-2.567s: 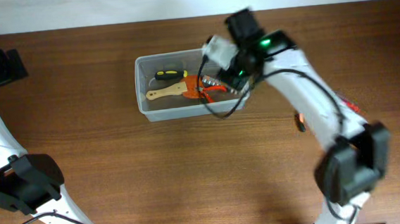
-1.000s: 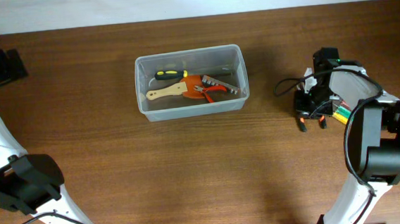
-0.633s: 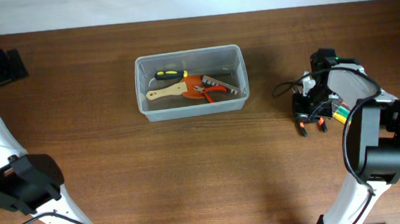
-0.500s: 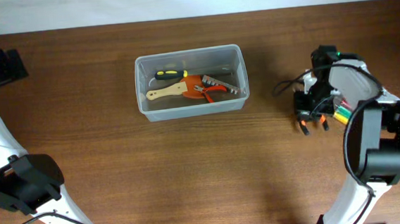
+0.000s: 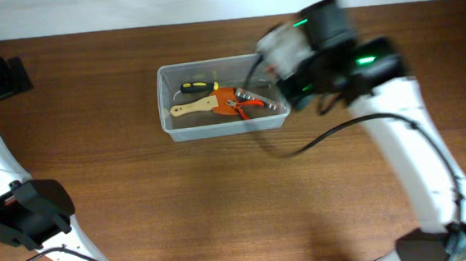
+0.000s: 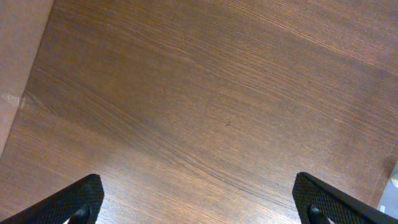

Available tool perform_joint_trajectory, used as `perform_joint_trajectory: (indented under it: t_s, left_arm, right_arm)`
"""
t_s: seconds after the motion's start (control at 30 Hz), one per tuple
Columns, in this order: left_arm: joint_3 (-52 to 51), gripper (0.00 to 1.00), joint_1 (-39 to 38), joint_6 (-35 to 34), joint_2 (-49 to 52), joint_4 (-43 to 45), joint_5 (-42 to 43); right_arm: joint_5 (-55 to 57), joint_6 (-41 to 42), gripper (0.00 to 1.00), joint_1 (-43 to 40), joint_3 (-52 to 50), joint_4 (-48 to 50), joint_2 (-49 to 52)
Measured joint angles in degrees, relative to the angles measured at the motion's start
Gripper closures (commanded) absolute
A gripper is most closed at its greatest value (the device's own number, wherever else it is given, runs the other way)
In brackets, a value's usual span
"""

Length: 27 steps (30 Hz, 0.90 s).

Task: Pack container
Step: 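Carry the needle-nose pliers with the right gripper into the container and release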

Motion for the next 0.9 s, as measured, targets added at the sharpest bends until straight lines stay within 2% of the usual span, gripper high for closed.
perform_joint_trajectory:
  t_s: [0.13, 0.3, 0.57, 0.73, 0.77, 0.83, 0.9]
  left_arm:
    - [0.00, 0.01, 0.00, 0.00, 0.00, 0.00, 0.00]
    - [0.00, 0.01, 0.00, 0.00, 0.00, 0.02, -0.02]
    - [0.00, 0.01, 0.00, 0.00, 0.00, 0.00, -0.02]
    - [0.00, 0.01, 0.00, 0.00, 0.00, 0.02, -0.02]
    - [0.00, 0.01, 0.00, 0.00, 0.00, 0.00, 0.00]
    - [0.00, 0.01, 0.00, 0.00, 0.00, 0.00, 0.00]
    - [0.00, 0.01, 0.00, -0.02, 0.00, 0.00, -0.02]
  right_arm:
    - [-0.52, -15.06, 0.96, 7.54, -0.46, 4.76, 5.77]
    - [-0.48, -23.74, 0.96, 9.07, -0.70, 14.99, 13.27]
    - [-0.35, -26.99, 0.96, 8.00, -0.70, 24.83, 23.87]
    - [-1.77, -26.95, 0.96, 8.00, -0.76, 26.53, 28.22]
    - [-2.21, -26.71, 0.90, 8.00, -0.76, 26.69, 28.72]
    - [-2.97, -25.62, 0.71, 8.00, -0.76, 26.93, 29.27]
    - [-3.69, -24.17, 0.65, 8.00, -0.76, 27.10, 29.31]
